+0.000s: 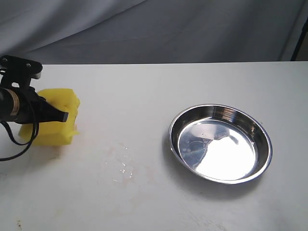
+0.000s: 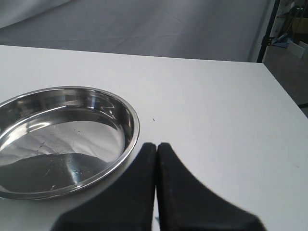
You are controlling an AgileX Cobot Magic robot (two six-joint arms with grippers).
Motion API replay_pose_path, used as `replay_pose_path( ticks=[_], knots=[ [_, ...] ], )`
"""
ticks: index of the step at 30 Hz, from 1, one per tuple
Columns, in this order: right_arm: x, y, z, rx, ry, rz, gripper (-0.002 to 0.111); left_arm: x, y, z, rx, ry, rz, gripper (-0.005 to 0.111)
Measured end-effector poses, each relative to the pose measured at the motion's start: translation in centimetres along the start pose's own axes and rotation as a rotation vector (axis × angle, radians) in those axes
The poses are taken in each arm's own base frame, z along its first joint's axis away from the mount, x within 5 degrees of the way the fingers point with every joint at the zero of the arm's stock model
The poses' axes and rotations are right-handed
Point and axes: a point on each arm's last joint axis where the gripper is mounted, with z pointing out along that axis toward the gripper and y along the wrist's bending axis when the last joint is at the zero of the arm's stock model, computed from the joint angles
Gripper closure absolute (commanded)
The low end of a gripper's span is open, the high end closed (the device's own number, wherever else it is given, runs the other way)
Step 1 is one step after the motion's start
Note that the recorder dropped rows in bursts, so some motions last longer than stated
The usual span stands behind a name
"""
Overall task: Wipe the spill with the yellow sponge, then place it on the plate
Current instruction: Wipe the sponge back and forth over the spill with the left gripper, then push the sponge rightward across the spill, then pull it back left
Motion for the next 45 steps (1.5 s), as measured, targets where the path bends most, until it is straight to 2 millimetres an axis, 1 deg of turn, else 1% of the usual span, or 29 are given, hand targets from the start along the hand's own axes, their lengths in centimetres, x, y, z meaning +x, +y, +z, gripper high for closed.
replay_pose_path(
  ticks=[2, 4, 8, 12, 16, 18, 21, 25, 27, 30, 34, 37, 41, 45],
  knots=[
    [0.0, 0.0, 0.0, 0.000, 0.000, 0.000, 0.108, -0.2, -0.2, 0.0, 0.026, -0.022, -0.003, 0.107],
    [0.0, 0.0, 0.0, 0.000, 0.000, 0.000, 0.108, 0.0, -0.5, 0.7, 0.051, -0.019, -0.002, 0.107],
    [0.0, 0.0, 0.0, 0.000, 0.000, 0.000, 0.108, 2.0, -1.2, 3.6, 0.085, 0.070, 0.002, 0.107],
    [0.0, 0.0, 0.0, 0.000, 0.000, 0.000, 0.108, 2.2, -1.5, 5.5, 0.100, 0.095, 0.003, 0.107],
    [0.0, 0.0, 0.0, 0.000, 0.000, 0.000, 0.108, 2.4, -1.6, 6.6, 0.103, 0.114, 0.004, 0.107],
    [0.0, 0.0, 0.0, 0.000, 0.000, 0.000, 0.108, 2.5, -1.7, 6.9, 0.102, 0.120, 0.004, 0.107],
    [0.0, 0.0, 0.0, 0.000, 0.000, 0.000, 0.108, 2.5, -1.6, 6.9, 0.096, 0.127, 0.005, 0.107],
    [0.0, 0.0, 0.0, 0.000, 0.000, 0.000, 0.108, 2.4, -0.6, 7.0, 0.072, 0.127, -0.031, 0.107],
    [0.0, 0.0, 0.0, 0.000, 0.000, 0.000, 0.108, 2.0, 0.0, 6.6, 0.061, 0.110, -0.051, 0.107],
    [0.0, 0.0, 0.0, 0.000, 0.000, 0.000, 0.108, 1.5, 1.6, 5.4, 0.004, 0.101, -0.081, 0.107],
    [0.0, 0.0, 0.0, 0.000, 0.000, 0.000, 0.108, 1.3, 2.9, 4.2, -0.056, 0.107, -0.101, 0.107],
    [0.0, 0.0, 0.0, 0.000, 0.000, 0.000, 0.108, 0.5, 3.6, 2.9, -0.081, 0.070, -0.112, 0.107],
    [0.0, 0.0, 0.0, 0.000, 0.000, 0.000, 0.108, 0.0, 4.0, 2.2, -0.081, 0.036, -0.122, 0.107],
    [0.0, 0.0, 0.0, 0.000, 0.000, 0.000, 0.108, -0.3, 3.8, 2.2, -0.055, 0.007, -0.103, 0.107]
  ],
)
